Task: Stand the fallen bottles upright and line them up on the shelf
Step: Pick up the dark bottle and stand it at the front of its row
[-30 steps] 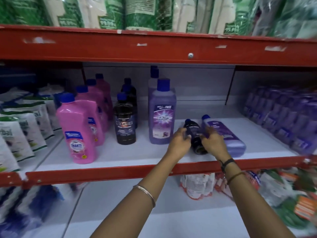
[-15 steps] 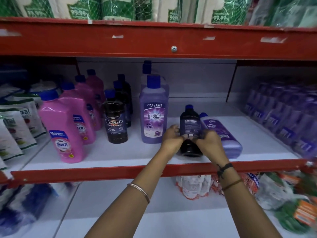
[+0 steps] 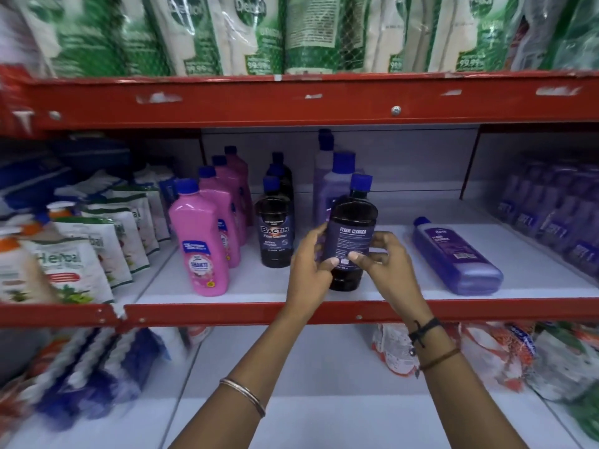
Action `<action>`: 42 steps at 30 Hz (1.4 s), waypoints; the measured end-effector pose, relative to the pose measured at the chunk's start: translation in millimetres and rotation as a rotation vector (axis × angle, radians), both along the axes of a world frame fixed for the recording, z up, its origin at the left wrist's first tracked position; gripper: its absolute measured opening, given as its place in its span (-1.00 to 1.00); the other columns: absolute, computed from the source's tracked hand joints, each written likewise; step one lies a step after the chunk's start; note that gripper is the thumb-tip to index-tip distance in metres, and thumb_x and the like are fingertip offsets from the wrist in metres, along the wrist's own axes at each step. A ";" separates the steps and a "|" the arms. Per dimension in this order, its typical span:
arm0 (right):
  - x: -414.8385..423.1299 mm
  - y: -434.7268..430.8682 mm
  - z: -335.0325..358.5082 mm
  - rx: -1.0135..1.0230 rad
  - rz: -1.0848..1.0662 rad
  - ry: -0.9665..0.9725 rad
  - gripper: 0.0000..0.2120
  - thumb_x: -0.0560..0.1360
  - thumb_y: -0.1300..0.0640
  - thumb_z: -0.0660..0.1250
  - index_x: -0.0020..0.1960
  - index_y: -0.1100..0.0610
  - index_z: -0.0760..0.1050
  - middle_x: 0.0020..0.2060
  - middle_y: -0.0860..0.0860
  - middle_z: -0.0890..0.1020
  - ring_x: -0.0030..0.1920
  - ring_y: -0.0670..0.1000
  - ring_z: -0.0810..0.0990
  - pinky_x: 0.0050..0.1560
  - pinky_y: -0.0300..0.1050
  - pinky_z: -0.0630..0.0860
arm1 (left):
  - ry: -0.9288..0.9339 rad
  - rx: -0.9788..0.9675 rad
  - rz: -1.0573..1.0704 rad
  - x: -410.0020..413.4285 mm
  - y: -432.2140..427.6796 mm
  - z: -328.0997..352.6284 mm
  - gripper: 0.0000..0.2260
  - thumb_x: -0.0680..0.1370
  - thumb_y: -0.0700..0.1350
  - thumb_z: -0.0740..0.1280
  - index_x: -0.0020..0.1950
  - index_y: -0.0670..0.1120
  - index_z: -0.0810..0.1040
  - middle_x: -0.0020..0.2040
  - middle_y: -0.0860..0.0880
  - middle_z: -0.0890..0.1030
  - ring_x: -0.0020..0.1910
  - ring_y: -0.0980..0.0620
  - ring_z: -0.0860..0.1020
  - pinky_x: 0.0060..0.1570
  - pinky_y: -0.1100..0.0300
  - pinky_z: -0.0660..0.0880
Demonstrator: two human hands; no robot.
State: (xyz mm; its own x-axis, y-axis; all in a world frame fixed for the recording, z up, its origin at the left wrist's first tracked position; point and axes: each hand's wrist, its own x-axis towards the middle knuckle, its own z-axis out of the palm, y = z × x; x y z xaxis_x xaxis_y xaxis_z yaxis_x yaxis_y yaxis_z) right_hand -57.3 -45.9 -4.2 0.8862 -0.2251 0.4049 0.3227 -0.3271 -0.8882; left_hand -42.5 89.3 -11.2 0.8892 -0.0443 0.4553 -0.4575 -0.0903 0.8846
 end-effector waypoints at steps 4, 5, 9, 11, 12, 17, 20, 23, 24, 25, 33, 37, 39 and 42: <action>10.5 46.8 -6.3 0.008 0.068 -0.027 -0.57 0.40 0.20 0.45 0.22 0.19 0.42 0.06 0.00 0.59 -0.02 -0.01 0.60 -0.04 -0.25 0.52 | -0.043 0.006 0.085 2.8 46.5 -7.9 -0.42 0.37 -0.47 0.26 0.34 -0.08 0.38 0.24 -0.05 0.53 0.16 0.11 0.54 0.18 0.13 0.52; 13.8 58.6 -7.7 0.004 0.088 -0.025 -0.56 0.40 0.20 0.45 0.23 0.19 0.42 0.06 0.00 0.59 -0.03 -0.02 0.60 -0.07 -0.30 0.51 | -0.046 0.009 0.105 3.9 57.6 -10.6 -0.43 0.37 -0.46 0.26 0.33 -0.08 0.38 0.22 -0.01 0.54 0.14 0.17 0.54 0.17 0.14 0.52; 28.2 93.2 -15.8 -0.020 0.139 -0.013 -0.59 0.38 0.19 0.46 0.18 0.17 0.42 0.09 0.03 0.60 0.03 -0.02 0.59 0.06 -0.15 0.55 | -0.055 0.011 0.168 7.7 90.7 -18.7 -0.45 0.37 -0.49 0.25 0.32 -0.13 0.37 0.15 0.01 0.54 0.03 0.42 0.51 0.05 0.46 0.44; 32.1 103.8 -20.0 -0.025 0.143 -0.016 -0.63 0.38 0.21 0.45 0.13 0.11 0.41 0.08 0.02 0.60 0.06 0.00 0.58 0.13 -0.07 0.53 | -0.048 -0.004 0.171 10.8 101.5 -24.8 -0.46 0.37 -0.48 0.25 0.31 -0.13 0.37 0.16 -0.03 0.55 0.03 0.37 0.53 0.03 0.47 0.45; 33.1 107.4 -22.0 -0.030 0.141 -0.018 -0.63 0.38 0.22 0.45 0.11 0.07 0.40 0.06 0.01 0.59 0.06 0.00 0.57 0.13 -0.07 0.52 | -0.043 -0.008 0.172 11.5 104.7 -27.8 -0.47 0.38 -0.47 0.26 0.29 -0.10 0.38 0.15 -0.02 0.56 0.03 0.36 0.54 0.02 0.47 0.45; 35.8 116.9 -31.3 -0.010 0.137 -0.026 -0.62 0.40 0.22 0.43 0.14 0.00 0.41 0.07 -0.03 0.56 0.01 -0.12 0.55 -0.05 -0.42 0.45 | -0.072 0.007 0.190 10.9 113.8 -37.1 -0.56 0.48 -0.36 0.25 0.25 0.05 0.37 0.17 -0.02 0.54 0.10 0.27 0.53 0.11 0.34 0.49; 37.7 116.1 -32.0 0.038 0.088 -0.027 -0.62 0.38 0.23 0.45 0.12 0.06 0.41 0.01 -0.01 0.56 -0.02 -0.13 0.55 -0.11 -0.44 0.45 | -0.132 0.031 0.221 14.0 118.6 -39.9 -0.74 0.58 -0.20 0.12 0.23 -0.04 0.43 0.16 -0.06 0.55 0.15 0.07 0.54 0.18 0.05 0.52; 37.3 114.3 -35.7 0.032 0.081 -0.034 -0.68 0.42 0.20 0.42 0.13 0.10 0.42 0.03 0.02 0.58 0.02 -0.09 0.57 0.02 -0.27 0.53 | -0.133 0.028 0.231 16.9 123.3 -42.8 -0.72 0.54 -0.22 0.14 0.16 0.05 0.46 0.11 -0.07 0.57 0.12 -0.03 0.55 0.13 -0.13 0.53; 37.2 113.6 -37.4 0.034 0.103 -0.034 -0.71 0.45 0.17 0.38 0.14 0.09 0.44 0.06 0.03 0.58 0.06 -0.05 0.58 0.08 -0.18 0.54 | -0.129 0.031 0.238 17.5 123.9 -42.8 -0.69 0.51 -0.25 0.17 0.13 0.10 0.46 0.09 -0.07 0.57 0.10 -0.01 0.56 0.12 -0.10 0.54; 37.3 112.5 -39.1 0.041 0.130 -0.028 -0.74 0.49 0.13 0.35 0.16 0.07 0.45 0.08 0.04 0.59 0.10 -0.03 0.57 0.14 -0.10 0.55 | -0.118 0.026 0.235 17.6 124.7 -42.2 -0.66 0.49 -0.26 0.21 0.12 0.15 0.45 0.08 -0.06 0.57 0.07 0.03 0.56 0.09 -0.04 0.55; 35.6 114.7 -35.4 0.106 0.339 0.045 -0.66 0.39 -0.16 0.35 0.11 -0.08 0.42 0.10 -0.05 0.63 0.12 -0.10 0.61 0.21 -0.04 0.53 | 0.060 0.113 0.080 23.5 118.6 -28.5 -0.40 0.34 -0.08 0.51 0.29 0.03 0.31 0.15 0.08 0.51 0.08 0.19 0.54 0.10 0.26 0.49; 36.8 119.2 -34.0 0.084 0.327 0.008 -0.85 0.49 0.04 0.31 0.06 -0.10 0.50 0.02 -0.08 0.66 0.04 -0.11 0.63 0.16 -0.04 0.54 | 0.079 0.161 0.039 23.2 120.0 -25.1 -0.39 0.37 -0.16 0.46 0.29 0.19 0.26 0.21 0.03 0.54 0.16 0.10 0.54 0.15 0.21 0.48; 35.6 118.8 -33.2 0.096 0.290 -0.013 -0.84 0.51 0.06 0.31 0.04 -0.14 0.55 0.00 -0.08 0.67 0.05 -0.05 0.64 0.18 -0.01 0.55 | 0.091 0.155 0.006 20.8 123.4 -24.5 -0.33 0.41 -0.35 0.32 0.26 0.31 0.19 0.21 0.05 0.49 0.19 0.12 0.50 0.20 0.22 0.45; 37.2 116.1 -32.1 0.138 0.259 -0.023 -0.77 0.50 0.15 0.32 0.09 -0.12 0.52 0.01 -0.05 0.65 0.09 0.01 0.62 0.16 0.00 0.57 | 0.119 0.159 -0.014 13.6 125.8 -22.3 -0.21 0.38 -0.49 0.17 0.24 0.37 0.13 0.18 0.15 0.44 0.19 0.20 0.46 0.18 0.38 0.40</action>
State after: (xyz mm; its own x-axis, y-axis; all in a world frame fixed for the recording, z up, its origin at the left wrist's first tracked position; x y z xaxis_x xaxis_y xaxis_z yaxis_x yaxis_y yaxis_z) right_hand -20.1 70.2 -36.3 0.9122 -0.0471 0.4071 0.4006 -0.1078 -0.9099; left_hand -28.9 215.1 -33.5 0.9351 -0.1200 0.3335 -0.3529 -0.2275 0.9076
